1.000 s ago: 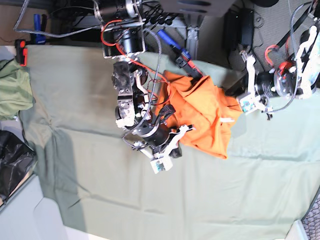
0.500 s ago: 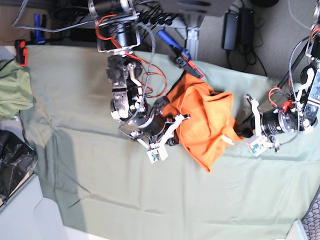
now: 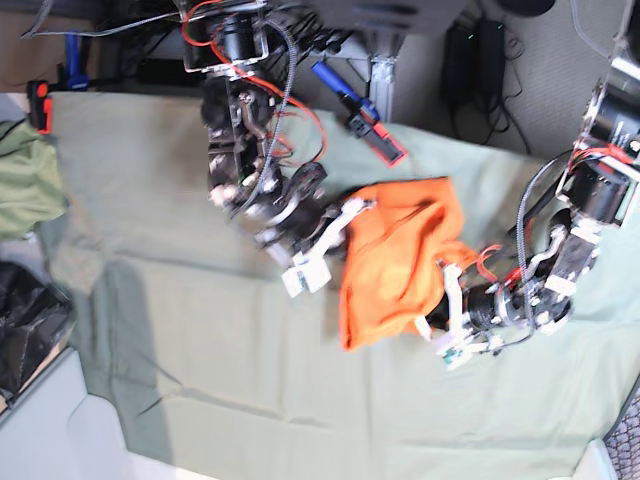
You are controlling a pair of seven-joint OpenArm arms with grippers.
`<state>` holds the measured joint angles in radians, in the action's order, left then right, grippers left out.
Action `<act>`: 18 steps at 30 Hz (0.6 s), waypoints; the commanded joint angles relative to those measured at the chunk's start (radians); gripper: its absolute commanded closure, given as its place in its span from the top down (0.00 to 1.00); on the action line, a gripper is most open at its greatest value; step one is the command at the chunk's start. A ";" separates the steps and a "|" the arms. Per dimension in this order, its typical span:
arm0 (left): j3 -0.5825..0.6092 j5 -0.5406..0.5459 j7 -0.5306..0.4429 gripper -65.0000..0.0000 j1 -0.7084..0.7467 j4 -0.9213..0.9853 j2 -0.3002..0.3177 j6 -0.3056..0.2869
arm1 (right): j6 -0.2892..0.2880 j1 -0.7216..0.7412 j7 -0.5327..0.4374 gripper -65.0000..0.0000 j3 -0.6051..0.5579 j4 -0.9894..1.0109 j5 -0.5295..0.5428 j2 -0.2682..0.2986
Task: Fold the T-shirt properly
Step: 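Grasp the bundle's edge with the left gripper and fold it over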
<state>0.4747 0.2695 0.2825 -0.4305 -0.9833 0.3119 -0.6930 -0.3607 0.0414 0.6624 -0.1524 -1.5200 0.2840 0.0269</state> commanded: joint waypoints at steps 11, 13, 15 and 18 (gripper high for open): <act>0.002 0.028 -0.030 0.00 -0.187 -0.009 0.050 -0.005 | -0.100 -0.100 -0.014 0.00 0.003 -0.136 -0.001 -0.051; 0.002 0.087 0.037 0.00 -0.208 -0.024 0.089 -0.005 | -0.100 -0.101 -0.014 0.00 0.003 -0.136 0.000 -0.051; 0.002 0.213 0.196 0.00 -0.208 -0.075 0.126 -0.005 | -0.100 -0.100 -0.014 0.00 0.003 -0.136 0.000 -0.051; 0.002 0.399 0.383 0.00 -0.161 -0.223 0.202 -0.005 | -0.100 -0.100 -0.017 0.00 0.003 -0.136 -0.001 -0.051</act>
<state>0.4831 0.6582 0.6891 -0.5632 -1.1915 0.5125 -0.6895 -0.3607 -0.0719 0.6670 -0.1493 -1.6371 0.2707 -0.0200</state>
